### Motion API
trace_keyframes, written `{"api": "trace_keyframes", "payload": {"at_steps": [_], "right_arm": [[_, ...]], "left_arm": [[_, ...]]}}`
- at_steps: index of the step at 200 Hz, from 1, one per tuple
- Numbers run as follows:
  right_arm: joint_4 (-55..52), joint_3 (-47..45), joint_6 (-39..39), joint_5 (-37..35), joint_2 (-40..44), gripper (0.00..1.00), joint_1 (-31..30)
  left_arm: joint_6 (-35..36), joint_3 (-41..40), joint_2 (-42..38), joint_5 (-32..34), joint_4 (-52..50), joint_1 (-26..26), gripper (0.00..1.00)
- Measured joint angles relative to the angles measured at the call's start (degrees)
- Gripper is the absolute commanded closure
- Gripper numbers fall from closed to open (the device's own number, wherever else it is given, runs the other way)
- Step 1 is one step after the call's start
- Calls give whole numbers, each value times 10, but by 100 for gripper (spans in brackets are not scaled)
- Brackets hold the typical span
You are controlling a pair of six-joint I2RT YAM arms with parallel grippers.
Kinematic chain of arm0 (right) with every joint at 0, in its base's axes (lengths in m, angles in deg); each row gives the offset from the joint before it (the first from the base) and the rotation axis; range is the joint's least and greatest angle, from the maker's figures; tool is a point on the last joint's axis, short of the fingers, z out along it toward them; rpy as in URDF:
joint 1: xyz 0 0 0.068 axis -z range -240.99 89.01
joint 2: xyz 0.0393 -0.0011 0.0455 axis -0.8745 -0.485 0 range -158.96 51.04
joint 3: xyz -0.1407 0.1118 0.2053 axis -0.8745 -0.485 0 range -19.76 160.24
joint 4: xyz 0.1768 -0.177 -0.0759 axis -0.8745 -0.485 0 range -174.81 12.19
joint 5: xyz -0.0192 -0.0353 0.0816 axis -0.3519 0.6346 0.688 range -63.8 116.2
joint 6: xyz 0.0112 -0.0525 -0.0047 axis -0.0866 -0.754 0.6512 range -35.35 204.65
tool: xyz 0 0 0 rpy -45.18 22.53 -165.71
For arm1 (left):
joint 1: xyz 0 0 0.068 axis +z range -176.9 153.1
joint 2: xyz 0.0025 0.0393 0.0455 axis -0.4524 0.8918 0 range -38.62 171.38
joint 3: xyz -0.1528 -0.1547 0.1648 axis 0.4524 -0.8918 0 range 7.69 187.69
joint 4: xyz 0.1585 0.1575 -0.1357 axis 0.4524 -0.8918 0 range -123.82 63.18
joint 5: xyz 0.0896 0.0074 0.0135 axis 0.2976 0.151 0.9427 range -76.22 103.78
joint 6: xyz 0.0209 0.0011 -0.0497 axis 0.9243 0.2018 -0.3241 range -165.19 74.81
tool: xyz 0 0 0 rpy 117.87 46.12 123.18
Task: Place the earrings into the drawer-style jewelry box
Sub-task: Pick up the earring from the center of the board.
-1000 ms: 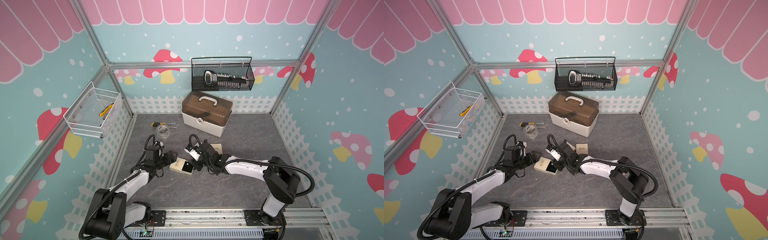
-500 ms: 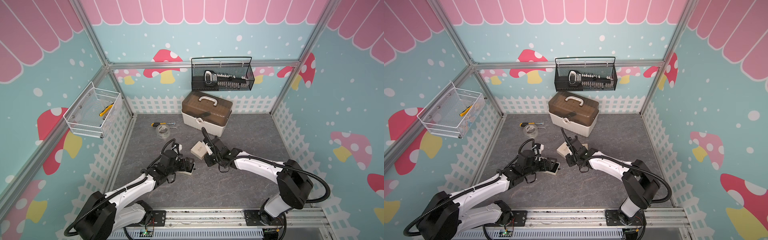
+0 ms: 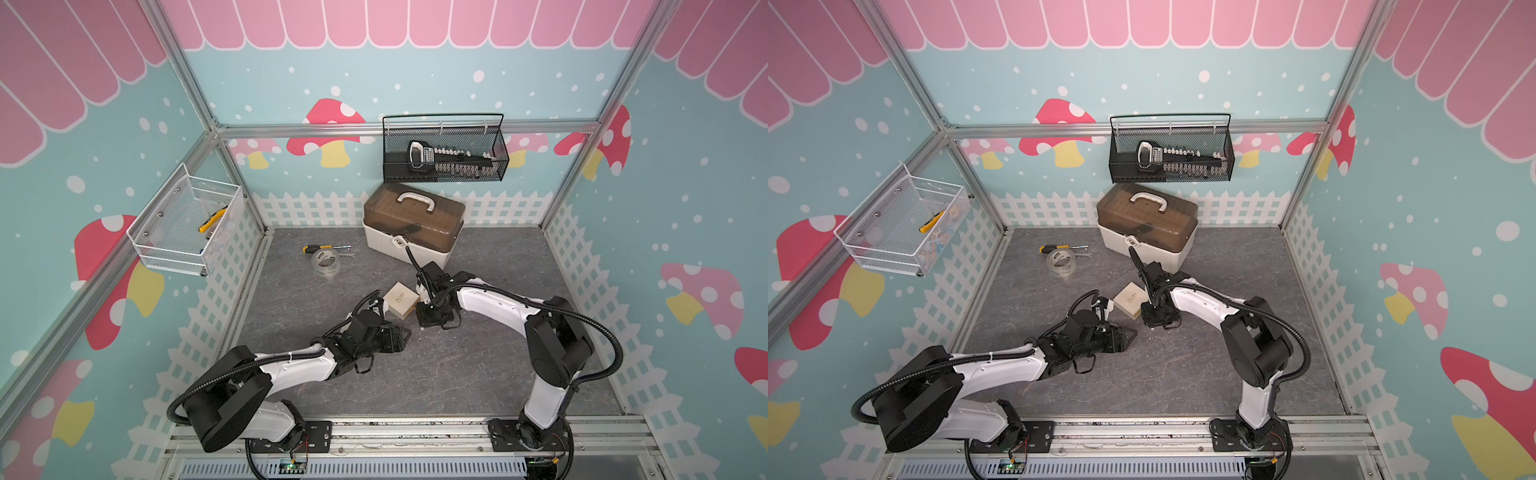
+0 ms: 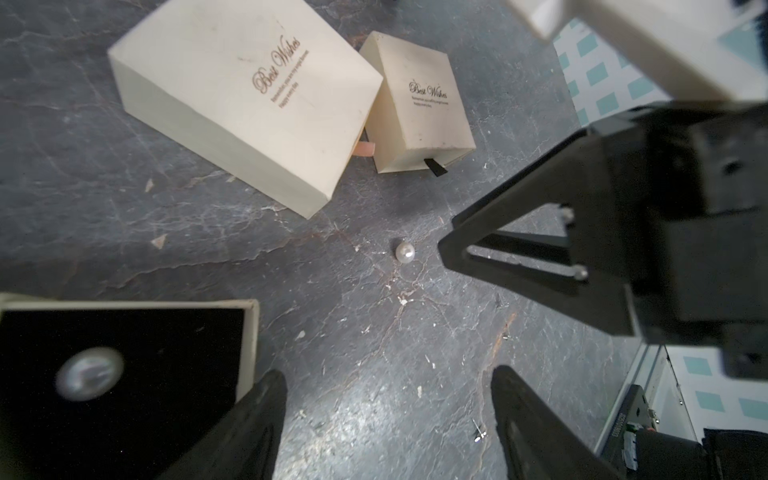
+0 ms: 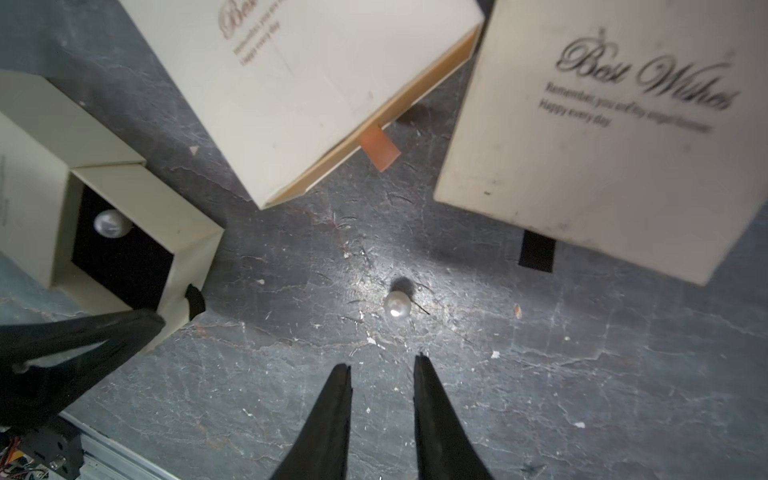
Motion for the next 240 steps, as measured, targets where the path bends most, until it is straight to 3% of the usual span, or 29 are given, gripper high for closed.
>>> {"api": "trace_keyframes", "payload": {"at_steps": [67,138,240], "right_arm": [[-28,39,0,4,-72,72,2],[-37,56,0,-1,-90,73,3],[-45,67,-1,-5,-104,83,3]], "left_arm": [[-6,9,9,3,17,-1,22],[-7,9,9,5,24,-1,23],[-7,9,9,5,27,-1,23]]}}
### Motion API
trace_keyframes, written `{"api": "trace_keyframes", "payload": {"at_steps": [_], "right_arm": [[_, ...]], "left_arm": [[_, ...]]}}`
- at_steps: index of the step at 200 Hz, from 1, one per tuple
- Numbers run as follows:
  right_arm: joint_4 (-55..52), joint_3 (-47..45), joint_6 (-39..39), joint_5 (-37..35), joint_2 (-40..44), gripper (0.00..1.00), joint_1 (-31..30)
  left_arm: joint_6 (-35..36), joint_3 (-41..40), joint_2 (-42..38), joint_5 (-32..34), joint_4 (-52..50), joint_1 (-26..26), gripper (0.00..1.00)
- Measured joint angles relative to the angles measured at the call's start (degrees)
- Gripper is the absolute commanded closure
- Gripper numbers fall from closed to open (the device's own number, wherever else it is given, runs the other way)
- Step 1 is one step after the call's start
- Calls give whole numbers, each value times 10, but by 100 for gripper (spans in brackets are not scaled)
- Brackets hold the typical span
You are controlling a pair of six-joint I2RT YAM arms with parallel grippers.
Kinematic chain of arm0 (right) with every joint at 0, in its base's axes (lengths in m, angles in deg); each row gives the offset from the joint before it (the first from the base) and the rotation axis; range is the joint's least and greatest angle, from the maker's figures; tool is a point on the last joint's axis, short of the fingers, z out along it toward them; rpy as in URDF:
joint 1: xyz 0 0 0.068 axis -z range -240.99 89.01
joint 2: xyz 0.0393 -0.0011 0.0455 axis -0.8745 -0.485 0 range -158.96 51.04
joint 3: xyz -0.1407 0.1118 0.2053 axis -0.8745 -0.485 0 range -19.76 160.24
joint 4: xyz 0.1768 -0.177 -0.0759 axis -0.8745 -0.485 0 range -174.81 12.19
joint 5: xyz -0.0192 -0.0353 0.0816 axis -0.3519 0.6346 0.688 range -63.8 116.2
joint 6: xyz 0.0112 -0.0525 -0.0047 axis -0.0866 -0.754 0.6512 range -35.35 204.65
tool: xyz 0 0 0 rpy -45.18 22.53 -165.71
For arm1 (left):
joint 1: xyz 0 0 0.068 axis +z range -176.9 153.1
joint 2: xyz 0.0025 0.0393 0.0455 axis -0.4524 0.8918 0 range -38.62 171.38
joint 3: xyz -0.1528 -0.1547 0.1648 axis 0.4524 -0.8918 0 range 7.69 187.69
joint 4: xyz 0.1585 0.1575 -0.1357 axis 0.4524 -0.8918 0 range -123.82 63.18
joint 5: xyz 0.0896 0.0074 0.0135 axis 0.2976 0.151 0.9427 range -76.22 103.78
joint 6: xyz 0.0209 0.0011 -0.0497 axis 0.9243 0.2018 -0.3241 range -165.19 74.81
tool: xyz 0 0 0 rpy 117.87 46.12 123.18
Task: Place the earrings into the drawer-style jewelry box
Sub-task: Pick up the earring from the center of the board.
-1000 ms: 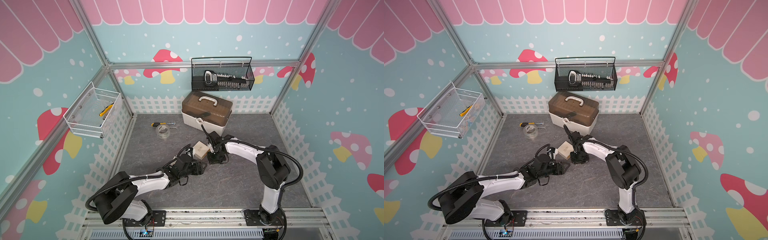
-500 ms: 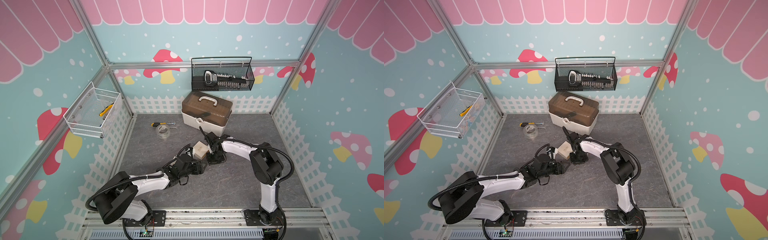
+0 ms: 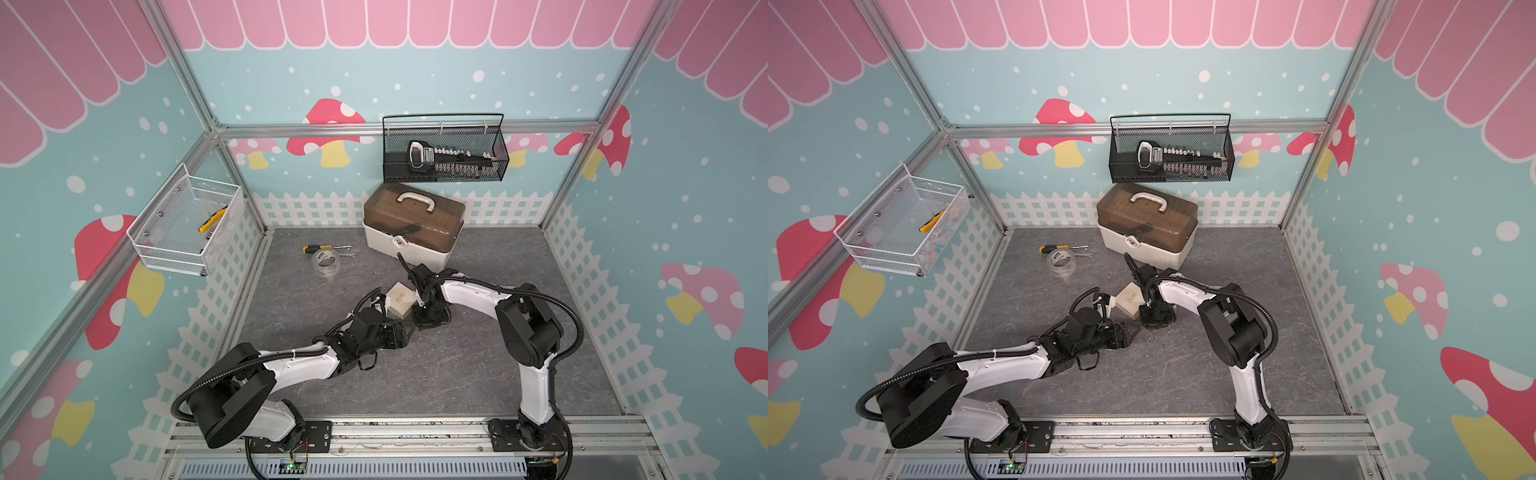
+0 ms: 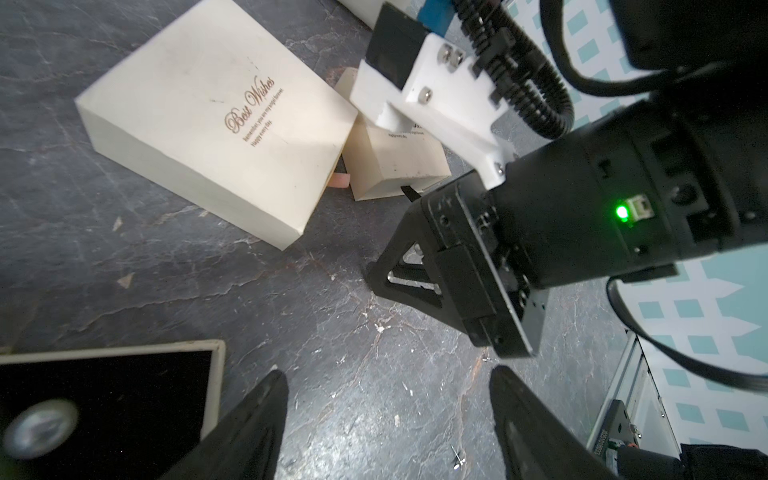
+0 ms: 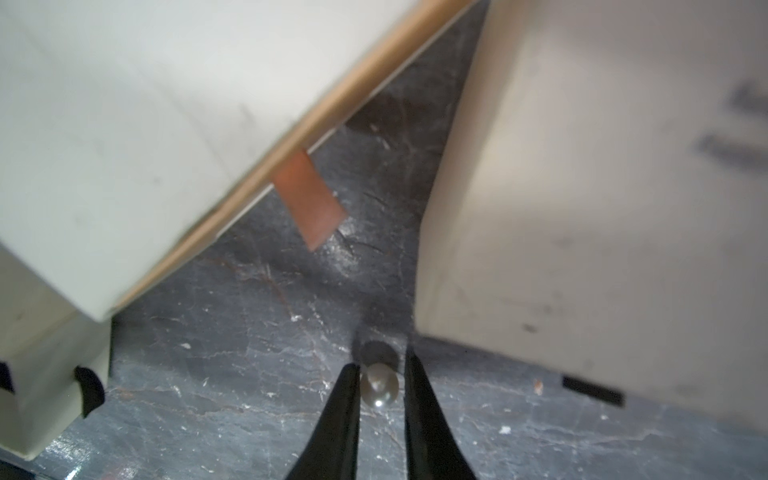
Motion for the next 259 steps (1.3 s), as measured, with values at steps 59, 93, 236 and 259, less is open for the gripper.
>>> {"api": "trace_keyframes", "payload": {"at_steps": [59,93,236,259], "right_arm": [[-1,0,0,1,0,85,0],[-1,0,1,0,0,85,0],[57,-166,82,17,117,84,0],[60,-166,82,15,117,81,0]], "left_arm": [[0,-2,0,5,0,0,23],[0,-2,-3,7,-2,0,23],[8,-26,-54,11,-28,-78,22],[7,-26,-41,11,-28,-82,22]]}}
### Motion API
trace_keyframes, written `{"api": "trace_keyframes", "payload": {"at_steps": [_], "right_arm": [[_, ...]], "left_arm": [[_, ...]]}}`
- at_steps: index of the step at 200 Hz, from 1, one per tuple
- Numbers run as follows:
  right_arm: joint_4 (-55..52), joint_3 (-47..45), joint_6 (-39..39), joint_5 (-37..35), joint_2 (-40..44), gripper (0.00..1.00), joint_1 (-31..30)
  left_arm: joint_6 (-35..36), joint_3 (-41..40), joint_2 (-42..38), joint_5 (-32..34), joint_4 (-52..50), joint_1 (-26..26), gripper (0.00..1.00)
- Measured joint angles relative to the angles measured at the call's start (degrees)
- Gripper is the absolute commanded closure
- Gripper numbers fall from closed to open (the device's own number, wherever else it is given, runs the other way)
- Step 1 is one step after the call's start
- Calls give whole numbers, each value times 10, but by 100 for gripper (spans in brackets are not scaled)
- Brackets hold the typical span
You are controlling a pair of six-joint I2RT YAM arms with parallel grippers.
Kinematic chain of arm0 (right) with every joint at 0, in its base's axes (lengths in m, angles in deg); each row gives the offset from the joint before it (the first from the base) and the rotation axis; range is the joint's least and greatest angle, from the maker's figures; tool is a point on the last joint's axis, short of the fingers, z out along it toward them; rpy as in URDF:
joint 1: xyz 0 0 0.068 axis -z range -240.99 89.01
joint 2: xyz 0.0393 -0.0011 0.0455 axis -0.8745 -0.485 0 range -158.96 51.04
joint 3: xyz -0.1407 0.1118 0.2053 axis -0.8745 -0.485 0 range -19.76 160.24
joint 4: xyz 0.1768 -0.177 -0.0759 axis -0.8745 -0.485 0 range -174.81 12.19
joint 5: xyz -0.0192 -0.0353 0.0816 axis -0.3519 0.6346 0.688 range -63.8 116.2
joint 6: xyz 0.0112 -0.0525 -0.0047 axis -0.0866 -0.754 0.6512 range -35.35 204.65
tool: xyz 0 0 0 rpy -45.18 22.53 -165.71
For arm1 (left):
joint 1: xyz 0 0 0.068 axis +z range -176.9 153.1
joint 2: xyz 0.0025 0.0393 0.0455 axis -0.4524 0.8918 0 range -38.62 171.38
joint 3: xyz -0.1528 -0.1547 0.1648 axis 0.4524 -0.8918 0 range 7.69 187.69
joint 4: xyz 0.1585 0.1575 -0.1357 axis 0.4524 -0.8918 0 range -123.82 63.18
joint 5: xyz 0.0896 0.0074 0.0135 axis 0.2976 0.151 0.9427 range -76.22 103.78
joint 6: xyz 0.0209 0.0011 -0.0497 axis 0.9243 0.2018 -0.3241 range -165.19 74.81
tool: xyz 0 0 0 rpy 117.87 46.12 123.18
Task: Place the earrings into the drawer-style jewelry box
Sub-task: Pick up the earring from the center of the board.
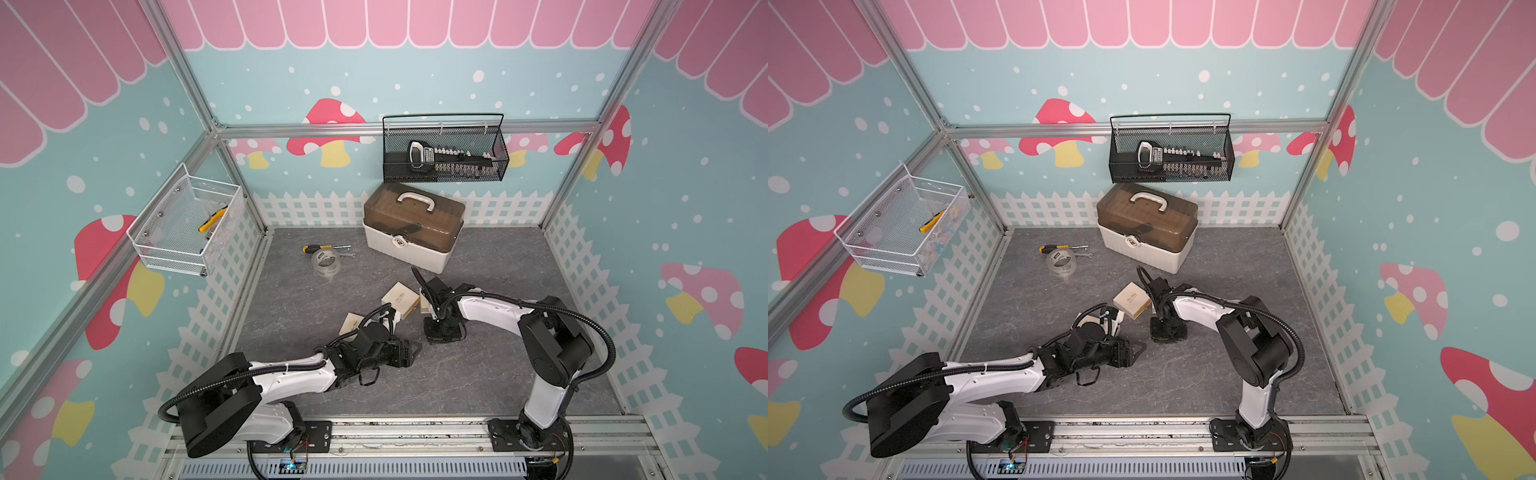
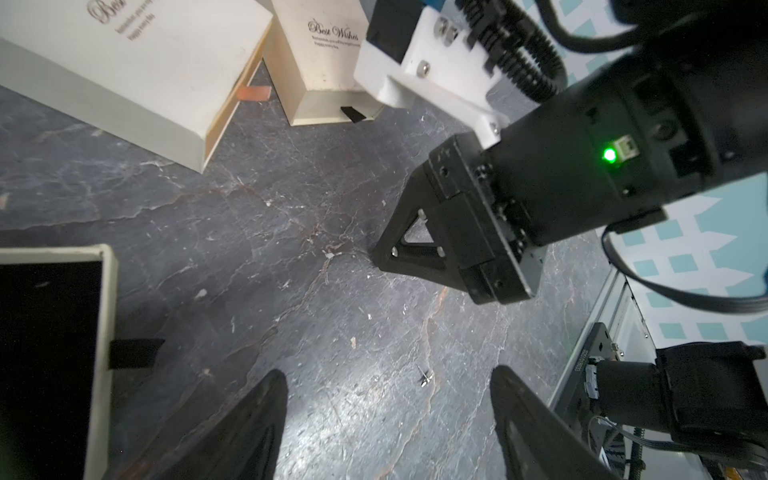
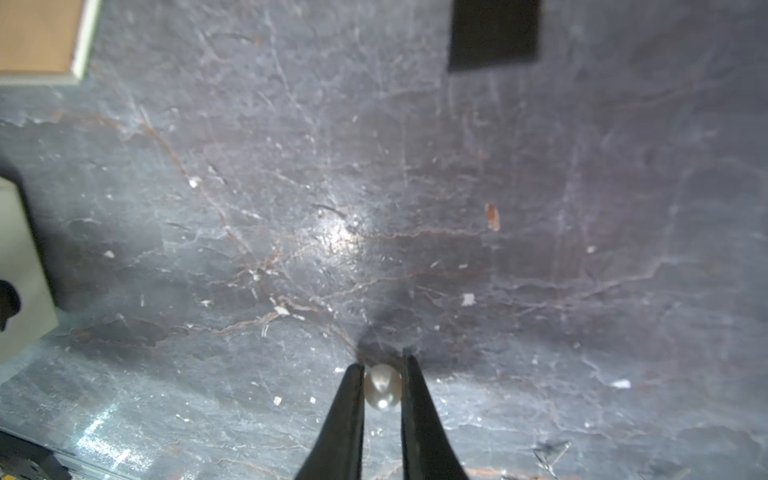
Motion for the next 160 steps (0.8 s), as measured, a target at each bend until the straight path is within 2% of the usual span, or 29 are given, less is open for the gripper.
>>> {"api": "trace_keyframes", "payload": {"at_steps": [28,160], "right_arm": [[0,0,0,-7,0,76,0],[-13,6,-9,-49,-3,77,0]], "left_arm": [[0,0,5,0,0,0,22],[-2,0,8,0,5,0,22]]}}
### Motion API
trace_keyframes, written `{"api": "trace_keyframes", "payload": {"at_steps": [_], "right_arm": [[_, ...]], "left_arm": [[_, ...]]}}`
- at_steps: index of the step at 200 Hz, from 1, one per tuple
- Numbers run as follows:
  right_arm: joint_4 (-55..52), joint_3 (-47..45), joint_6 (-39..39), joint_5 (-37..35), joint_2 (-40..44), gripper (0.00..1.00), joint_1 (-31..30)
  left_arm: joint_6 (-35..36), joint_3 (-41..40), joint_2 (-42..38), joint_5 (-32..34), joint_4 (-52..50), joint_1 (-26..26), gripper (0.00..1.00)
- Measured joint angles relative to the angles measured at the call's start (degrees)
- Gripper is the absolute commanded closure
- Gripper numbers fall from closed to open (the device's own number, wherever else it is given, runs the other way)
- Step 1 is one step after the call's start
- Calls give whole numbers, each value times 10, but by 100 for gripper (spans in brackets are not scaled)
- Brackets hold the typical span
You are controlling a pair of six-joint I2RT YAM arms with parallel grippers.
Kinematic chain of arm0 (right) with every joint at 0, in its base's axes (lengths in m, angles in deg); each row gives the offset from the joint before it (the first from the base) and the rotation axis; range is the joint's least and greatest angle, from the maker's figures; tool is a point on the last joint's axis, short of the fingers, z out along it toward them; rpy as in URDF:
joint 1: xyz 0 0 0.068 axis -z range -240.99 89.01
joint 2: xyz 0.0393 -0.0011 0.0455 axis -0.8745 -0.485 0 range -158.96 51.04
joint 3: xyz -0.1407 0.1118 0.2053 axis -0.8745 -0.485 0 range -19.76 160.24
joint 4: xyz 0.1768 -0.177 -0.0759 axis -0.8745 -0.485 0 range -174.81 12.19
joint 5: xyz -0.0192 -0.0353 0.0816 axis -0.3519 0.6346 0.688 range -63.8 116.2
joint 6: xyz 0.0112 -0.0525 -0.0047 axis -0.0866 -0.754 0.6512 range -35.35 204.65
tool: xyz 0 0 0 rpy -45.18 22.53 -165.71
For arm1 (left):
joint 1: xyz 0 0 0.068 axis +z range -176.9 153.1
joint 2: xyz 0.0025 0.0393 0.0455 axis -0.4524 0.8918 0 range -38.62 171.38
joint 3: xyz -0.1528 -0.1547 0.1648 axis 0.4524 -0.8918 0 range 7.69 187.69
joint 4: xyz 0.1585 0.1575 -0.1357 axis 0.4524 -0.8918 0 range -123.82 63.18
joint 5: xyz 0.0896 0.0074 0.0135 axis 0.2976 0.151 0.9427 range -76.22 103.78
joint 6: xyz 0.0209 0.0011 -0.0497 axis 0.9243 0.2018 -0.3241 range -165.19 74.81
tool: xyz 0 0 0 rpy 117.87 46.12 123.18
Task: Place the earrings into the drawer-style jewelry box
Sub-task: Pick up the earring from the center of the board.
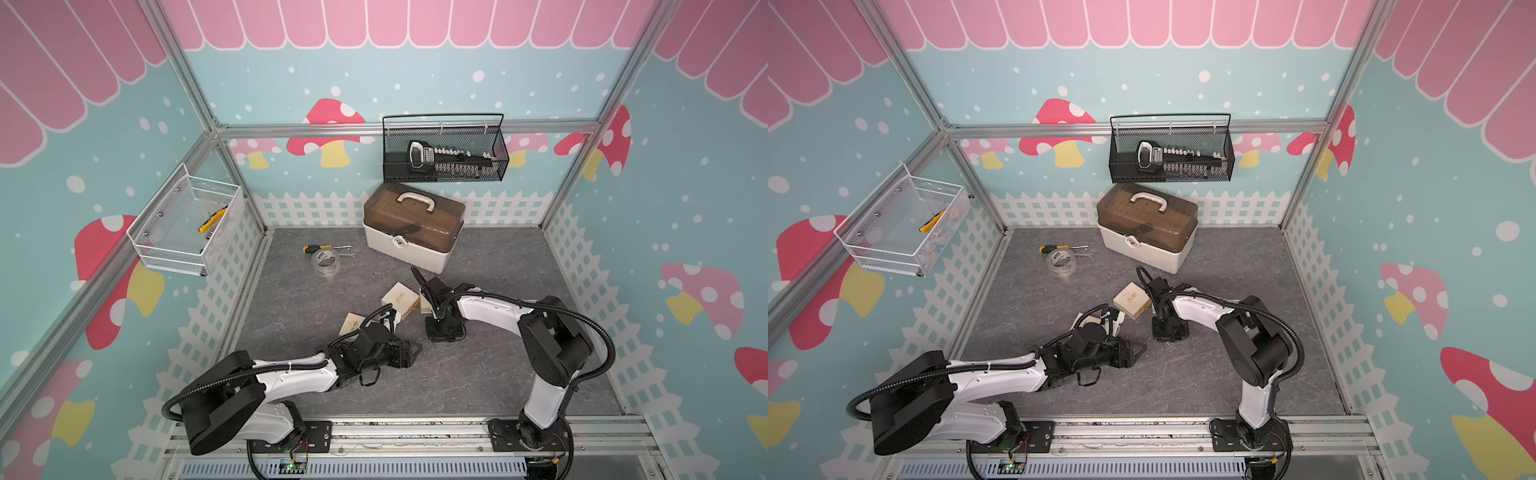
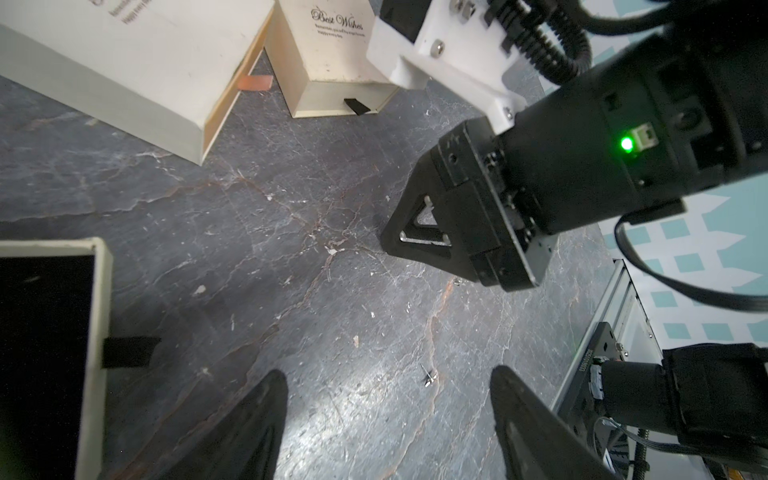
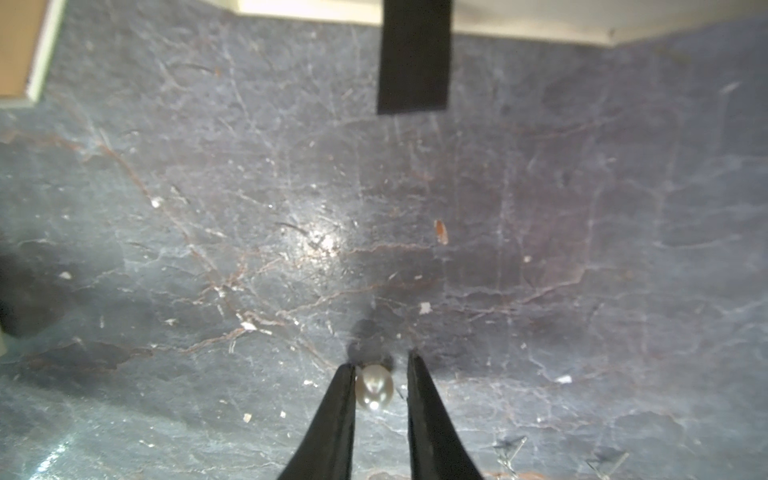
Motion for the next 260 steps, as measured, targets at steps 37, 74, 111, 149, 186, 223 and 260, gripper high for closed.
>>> {"api": "trace_keyframes", "payload": {"at_steps": [37,74,111,149,186,223,260], "right_arm": [[-8,4,-5,-12,-3,77,0],[-14,9,-8,-20,-6,77,0],[-19,11,-11,-27,-8,79,0],[-24,15,-16,-29,-11,81,0],[-30,20,-20,-30,-15,80,0],[-36,26,-23,-30,-19,81,0],[-40,29,-28,-31,-22,81,0]], "left_arm": [[0,0,10,0,4,0,23],[0,0,17,-1,12,0,23],[0,0,24,-3,17,0,22],[0,0,29,-3,19,0,23],[0,3,33,-3,23,0,22],[0,7,35,-3,25,-1,23],[0,7,35,-5,25,-1,22]]}}
